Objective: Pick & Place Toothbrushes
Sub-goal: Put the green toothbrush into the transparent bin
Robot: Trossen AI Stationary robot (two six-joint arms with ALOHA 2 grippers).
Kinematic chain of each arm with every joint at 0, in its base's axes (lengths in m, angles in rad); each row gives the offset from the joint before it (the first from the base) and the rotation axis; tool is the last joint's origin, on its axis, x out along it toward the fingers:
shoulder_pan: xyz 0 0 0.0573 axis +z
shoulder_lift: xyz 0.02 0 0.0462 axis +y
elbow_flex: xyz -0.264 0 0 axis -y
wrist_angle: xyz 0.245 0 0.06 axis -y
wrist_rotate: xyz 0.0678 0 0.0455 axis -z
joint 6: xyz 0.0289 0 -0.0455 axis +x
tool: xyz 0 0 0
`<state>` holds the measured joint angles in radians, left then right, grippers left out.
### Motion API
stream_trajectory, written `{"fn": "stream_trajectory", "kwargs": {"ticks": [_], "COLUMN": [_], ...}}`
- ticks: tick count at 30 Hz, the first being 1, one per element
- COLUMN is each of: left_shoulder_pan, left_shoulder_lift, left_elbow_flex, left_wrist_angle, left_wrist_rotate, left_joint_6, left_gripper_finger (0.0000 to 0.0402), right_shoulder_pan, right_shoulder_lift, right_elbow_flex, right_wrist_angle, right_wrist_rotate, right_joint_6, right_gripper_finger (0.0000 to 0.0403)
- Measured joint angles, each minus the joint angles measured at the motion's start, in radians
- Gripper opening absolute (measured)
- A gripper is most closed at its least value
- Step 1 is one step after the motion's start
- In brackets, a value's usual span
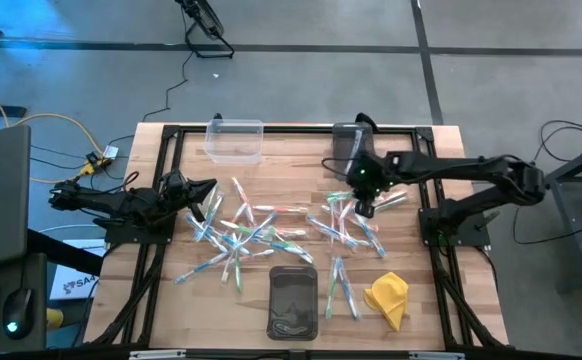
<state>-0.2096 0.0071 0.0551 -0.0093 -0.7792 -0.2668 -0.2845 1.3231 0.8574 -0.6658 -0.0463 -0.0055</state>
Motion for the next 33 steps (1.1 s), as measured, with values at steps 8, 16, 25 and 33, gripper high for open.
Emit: {"fn": "stream_trajectory", "kwargs": {"ticks": [8, 16, 25, 33], "left_shoulder_pan": [0.0, 0.0, 0.0, 0.0], "left_shoulder_lift": [0.0, 0.0, 0.0, 0.0], "left_elbow_flex": [0.0, 0.0, 0.0, 0.0], "left_wrist_angle": [0.0, 0.0, 0.0, -0.001], "left_wrist_rotate": [0.003, 0.002, 0.001, -0.002], "left_joint_6": [0.0, 0.0, 0.0, 0.0], "left_gripper_finger": [0.0, 0.0, 0.0, 0.0], "right_shoulder_pan": [0.043, 0.07, 0.075, 0.075], "right_shoulder_lift": [0.115, 0.204, 0.255, 0.255], "right_elbow_flex": [0.0, 0.0, 0.0, 0.0], "right_wrist_angle": [0.085, 0.138, 0.17, 0.188], "right_wrist_rotate": [0.001, 0.118, 0.146, 0.153], "right_joint_6": [-0.053, -0.072, -0.072, -0.077], "right_gripper_finger": [0.0061, 0.0061, 0.0061, 0.0061]}}
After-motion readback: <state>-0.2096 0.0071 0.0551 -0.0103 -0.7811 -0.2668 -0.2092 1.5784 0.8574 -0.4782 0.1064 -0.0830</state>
